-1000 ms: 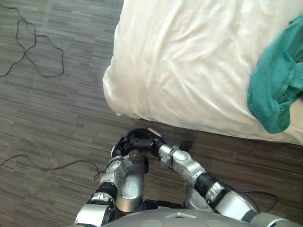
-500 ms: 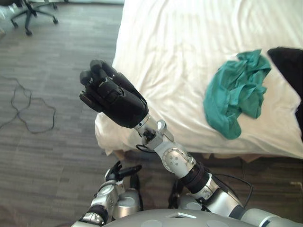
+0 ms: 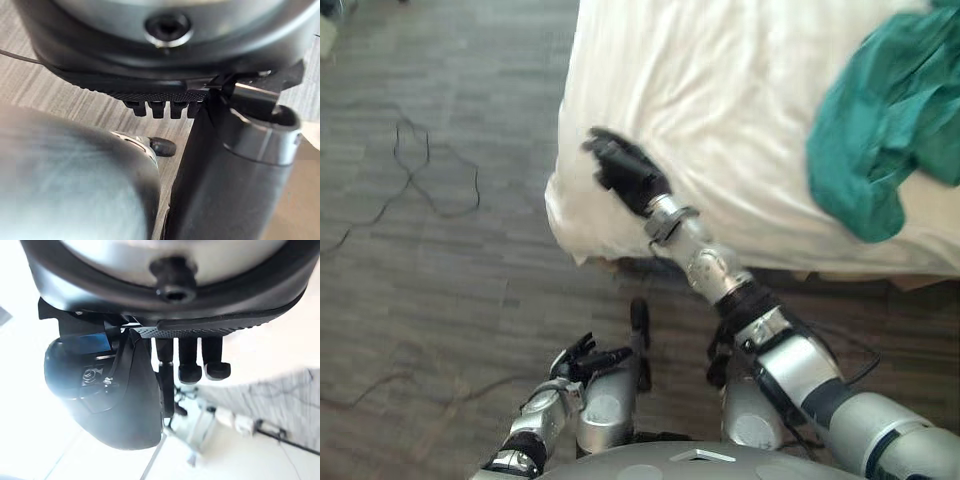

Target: Tidy up the quilt and then pick up the clothes from the bed and put them into the laundry hamper

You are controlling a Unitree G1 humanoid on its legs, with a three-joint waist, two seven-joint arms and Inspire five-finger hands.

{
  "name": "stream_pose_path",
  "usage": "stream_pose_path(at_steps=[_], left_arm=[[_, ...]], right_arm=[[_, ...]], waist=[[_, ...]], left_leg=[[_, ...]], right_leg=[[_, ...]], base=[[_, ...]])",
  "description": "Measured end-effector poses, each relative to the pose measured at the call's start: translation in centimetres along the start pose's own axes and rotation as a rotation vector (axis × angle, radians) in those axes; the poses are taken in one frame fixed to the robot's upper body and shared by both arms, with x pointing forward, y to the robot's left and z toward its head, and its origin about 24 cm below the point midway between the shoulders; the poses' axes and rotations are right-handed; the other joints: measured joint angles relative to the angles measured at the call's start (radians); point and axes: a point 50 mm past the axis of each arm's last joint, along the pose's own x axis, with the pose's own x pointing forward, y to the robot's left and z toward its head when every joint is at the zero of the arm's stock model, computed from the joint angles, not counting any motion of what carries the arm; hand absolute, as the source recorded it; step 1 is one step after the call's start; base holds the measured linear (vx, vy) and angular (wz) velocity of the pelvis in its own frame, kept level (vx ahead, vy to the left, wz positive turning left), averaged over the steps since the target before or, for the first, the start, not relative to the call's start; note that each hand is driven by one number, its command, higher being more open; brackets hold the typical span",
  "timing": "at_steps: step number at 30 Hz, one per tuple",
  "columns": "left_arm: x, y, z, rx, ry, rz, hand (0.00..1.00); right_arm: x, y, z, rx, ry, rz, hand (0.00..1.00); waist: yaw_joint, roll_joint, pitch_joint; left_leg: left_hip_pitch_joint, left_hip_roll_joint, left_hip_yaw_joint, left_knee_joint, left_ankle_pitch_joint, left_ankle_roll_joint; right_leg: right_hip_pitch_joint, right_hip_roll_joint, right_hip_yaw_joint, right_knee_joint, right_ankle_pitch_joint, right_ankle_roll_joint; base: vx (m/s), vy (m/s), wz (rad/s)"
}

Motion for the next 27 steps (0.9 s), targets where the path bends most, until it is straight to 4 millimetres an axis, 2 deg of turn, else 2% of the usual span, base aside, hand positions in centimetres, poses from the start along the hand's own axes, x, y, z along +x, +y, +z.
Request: stream_pose_path(at_steps=[3,6,8,10,12,13,15,16,17,18,20,21,22,23,24,26,27], left_arm=[[0.2,-0.5,0.3,0.006,-0.016,0.003,1.00],[0.8,-2.4,1.4,0.016,-0.066,-0.020,1.00],[1.0,-3.0,2.6,0.012,-0.098,0.002,1.00],[1.0,-2.7,3.0,-0.008,-0.116,0.035,1.00],[0.9,-2.0,4.2,-0.062,-0.151,0.089,1.00],[0.9,-1.8,4.6,-0.080,-0.157,0.099,1.00],[0.9,-1.7,5.9,-0.115,-0.172,0.109,1.00],[0.9,-1.7,6.2,-0.124,-0.178,0.108,1.00],[1.0,-1.9,6.8,-0.131,-0.185,0.095,1.00],[1.0,-1.9,6.9,-0.138,-0.186,0.092,1.00],[0.9,-1.1,7.0,-0.193,-0.180,0.111,1.00],[0.9,-0.6,6.9,-0.227,-0.178,0.124,1.00],[0.8,-0.3,6.8,-0.243,-0.176,0.129,1.00],[0.7,0.4,5.6,-0.267,-0.129,0.149,1.00],[0.6,0.8,4.5,-0.282,-0.094,0.164,1.00],[-0.2,1.3,0.6,-0.315,-0.002,0.188,1.00],[-0.4,1.4,-0.2,-0.321,0.017,0.192,1.00]], right_arm=[[0.2,0.4,1.1,0.013,-0.079,0.058,0.00],[-0.5,-1.1,2.9,0.082,-0.206,0.044,0.00],[-2.2,-2.3,4.5,0.189,-0.357,0.063,0.00],[-4.4,-3.8,4.6,0.254,-0.451,0.045,0.00],[-8.6,-6.6,3.9,0.313,-0.559,0.002,0.00],[-9.8,-7.3,3.6,0.318,-0.575,-0.015,0.00],[-15.4,-11.9,1.2,0.327,-0.594,-0.221,0.00],[-17.2,-13.3,0.3,0.335,-0.582,-0.308,0.00],[-22.1,-16.4,-2.6,0.379,-0.528,-0.535,0.00],[-24.1,-17.3,-3.7,0.396,-0.507,-0.619,0.00],[-30.1,-18.4,-6.5,0.442,-0.444,-0.825,0.00],[-32.6,-18.1,-7.8,0.450,-0.405,-0.892,1.00],[-33.8,-17.8,-8.4,0.448,-0.382,-0.922,1.00],[-35.8,-17.3,-9.6,0.438,-0.321,-0.979,1.00],[-36.6,-17.0,-10.2,0.431,-0.282,-1.004,1.00],[-39.3,-15.5,-12.9,0.420,-0.115,-1.085,1.00],[-39.6,-15.3,-13.5,0.423,-0.080,-1.096,1.00]], waist=[[-0.003,0.001,0.002],[-0.014,0.005,0.005],[-0.047,-0.016,0.018],[-0.079,-0.035,0.029],[-0.124,-0.085,0.056],[-0.132,-0.100,0.062],[-0.159,-0.141,0.057],[-0.166,-0.147,0.055],[-0.168,-0.155,0.051],[-0.168,-0.156,0.050],[-0.193,-0.156,0.048],[-0.201,-0.155,0.045],[-0.202,-0.155,0.038],[-0.207,-0.152,-0.013],[-0.210,-0.153,-0.046],[-0.210,-0.156,-0.159],[-0.209,-0.156,-0.187]], left_leg=[[-0.020,-0.001,0.016,0.000,0.015,0.011],[-0.037,-0.016,0.045,0.002,0.012,0.015],[-0.048,-0.028,0.084,0.010,-0.005,0.030],[-0.043,-0.033,0.111,0.019,-0.026,0.030],[-0.017,-0.035,0.163,0.044,-0.061,0.033],[-0.004,-0.034,0.177,0.045,-0.070,0.032],[0.040,-0.026,0.219,0.047,-0.097,0.027],[0.051,-0.022,0.225,0.049,-0.102,0.030],[0.078,-0.013,0.245,0.055,-0.118,0.024],[0.089,-0.009,0.255,0.061,-0.125,0.023],[0.145,0.005,0.301,0.063,-0.138,0.006],[0.189,0.014,0.333,0.061,-0.142,-0.001],[0.208,0.018,0.350,0.061,-0.145,-0.004],[0.234,0.025,0.376,0.058,-0.151,-0.013],[0.243,0.028,0.385,0.054,-0.152,-0.015],[0.301,0.028,0.393,0.029,-0.153,-0.017],[0.311,0.028,0.393,0.022,-0.153,-0.017]], right_leg=[[-0.042,-0.005,0.024,0.028,-0.002,-0.004],[-0.086,-0.017,0.056,0.053,-0.005,-0.003],[-0.119,-0.024,0.101,0.055,0.002,0.009],[-0.120,-0.024,0.127,0.046,0.008,0.023],[-0.110,-0.022,0.177,0.038,0.012,0.031],[-0.104,-0.018,0.191,0.036,0.013,0.031],[-0.071,-0.008,0.220,0.014,0.015,0.031],[-0.060,-0.002,0.223,0.007,0.016,0.030],[-0.037,0.008,0.237,0.001,0.011,0.027],[-0.028,0.012,0.243,0.001,0.009,0.026],[0.014,0.027,0.248,0.000,0.006,0.022],[0.050,0.036,0.248,0.000,0.006,0.022],[0.066,0.040,0.248,0.000,0.005,0.020],[0.087,0.050,0.246,-0.007,0.002,0.019],[0.099,0.055,0.245,-0.019,0.002,0.019],[0.177,0.064,0.230,-0.067,-0.009,0.027],[0.193,0.067,0.223,-0.080,-0.010,0.028]], base=[[0.05,-0.030,-0.14],[0.00,0.017,-0.17],[-0.03,0.039,-0.39],[0.00,0.057,-0.44],[0.05,0.046,-0.61],[0.08,0.021,-0.67],[0.12,0.013,-0.54],[0.21,-0.004,-0.47],[0.19,-0.019,-0.37],[0.24,-0.027,-0.43],[0.22,-0.028,-0.46],[0.19,-0.026,-0.46],[0.14,-0.018,-0.40],[0.10,-0.016,-0.26],[0.14,-0.012,-0.17],[0.16,0.016,0.13],[0.11,0.041,0.31]])
